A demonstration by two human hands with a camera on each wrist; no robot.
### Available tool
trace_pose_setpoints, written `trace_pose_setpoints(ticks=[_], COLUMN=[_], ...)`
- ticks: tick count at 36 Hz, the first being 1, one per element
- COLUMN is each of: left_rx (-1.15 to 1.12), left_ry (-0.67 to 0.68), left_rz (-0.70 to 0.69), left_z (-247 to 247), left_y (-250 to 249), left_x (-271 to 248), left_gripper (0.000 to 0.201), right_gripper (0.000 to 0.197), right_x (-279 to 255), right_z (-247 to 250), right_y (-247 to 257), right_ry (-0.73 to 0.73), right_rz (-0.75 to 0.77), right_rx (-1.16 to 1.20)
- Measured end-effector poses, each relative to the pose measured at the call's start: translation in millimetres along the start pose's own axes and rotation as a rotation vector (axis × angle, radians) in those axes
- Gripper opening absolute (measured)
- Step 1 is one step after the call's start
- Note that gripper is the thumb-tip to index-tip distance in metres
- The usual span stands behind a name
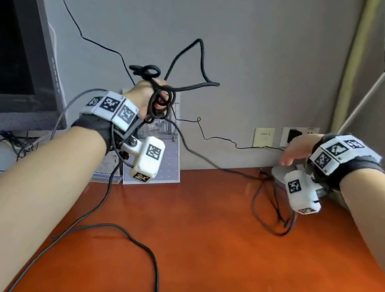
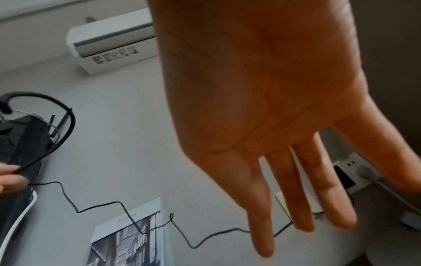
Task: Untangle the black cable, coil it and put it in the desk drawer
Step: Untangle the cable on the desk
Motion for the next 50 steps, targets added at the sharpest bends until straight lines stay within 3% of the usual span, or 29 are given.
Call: trace_pose_setpoints(ticks=[3, 6, 10, 13, 16, 22, 26, 29, 31, 33, 36, 40, 42, 44, 50], left_rx=[0.03, 0.047, 0.181, 0.191, 0.172, 0.24, 0.375, 0.309, 0.279, 0.345, 0.443, 0.634, 0.654, 0.666, 0.75], left_ry=[0.106, 0.112, 0.086, 0.064, 0.074, 0.025, -0.099, -0.105, -0.205, -0.287, -0.338, -0.338, -0.331, -0.324, -0.264], left_rz=[0.018, 0.026, 0.036, 0.023, 0.022, 0.022, 0.003, 0.064, 0.091, 0.055, 0.011, -0.033, 0.012, 0.047, 0.051], left_z=[-6.8, -1.3, 11.8, 16.0, 12.1, 24.9, 62.4, 85.8, 99.2, 107.0, 116.7, 124.0, 127.7, 128.1, 113.3], left_y=[5.6, 4.7, 6.2, 11.6, 18.4, 19.4, 15.7, 30.2, 42.1, 50.9, 64.9, 76.6, 89.5, 101.5, 119.2], left_x=[-3.2, -7.4, -9.4, -7.5, -7.7, -7.1, -11.8, -12.9, -15.9, -18.7, -22.3, -24.3, -26.6, -30.8, -31.3], left_gripper=[0.055, 0.065, 0.045, 0.043, 0.04, 0.037, 0.035, 0.035, 0.036, 0.036, 0.034, 0.037, 0.036, 0.032, 0.032], right_gripper=[0.036, 0.038, 0.036, 0.056, 0.055, 0.036, 0.017, 0.023, 0.024, 0.017, 0.031, 0.047, 0.046, 0.041, 0.048], right_x=[-18.8, -35.0, -46.3, -61.0, -68.0, -59.2, -38.3, -29.8, -34.0, -37.1, -48.9, -64.2, -59.1, -55.1, -69.4], right_z=[-27.1, -59.9, -98.5, -133.3, -140.5, -146.2, -145.7, -138.6, -126.4, -117.3, -132.3, -159.3, -159.5, -142.5, -90.0], right_y=[22.8, 27.0, 26.3, 49.5, 77.0, 87.0, 41.2, 12.0, 9.0, 18.1, 47.3, 69.9, 74.6, 81.2, 109.9], right_ry=[0.177, 0.312, 0.348, 0.466, 0.444, 0.393, 0.259, 0.19, 0.127, 0.085, 0.259, 0.414, 0.281, 0.022, -0.436], right_rz=[0.052, 0.024, 0.011, 0.058, 0.125, 0.149, -0.035, -0.165, -0.183, -0.106, 0.051, 0.139, 0.171, 0.227, 0.375], right_rx=[0.158, 0.187, 0.291, 0.416, 0.499, 0.369, 0.616, 0.895, 1.037, 1.042, 1.004, 0.688, 0.494, 0.318, 0.304])
Point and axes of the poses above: each hand's wrist, its own x-axis towards the middle knuckle, its own z-axis out of the back of the hand, y = z × x, the point moved 10 cm from there along x, towards the middle knuckle
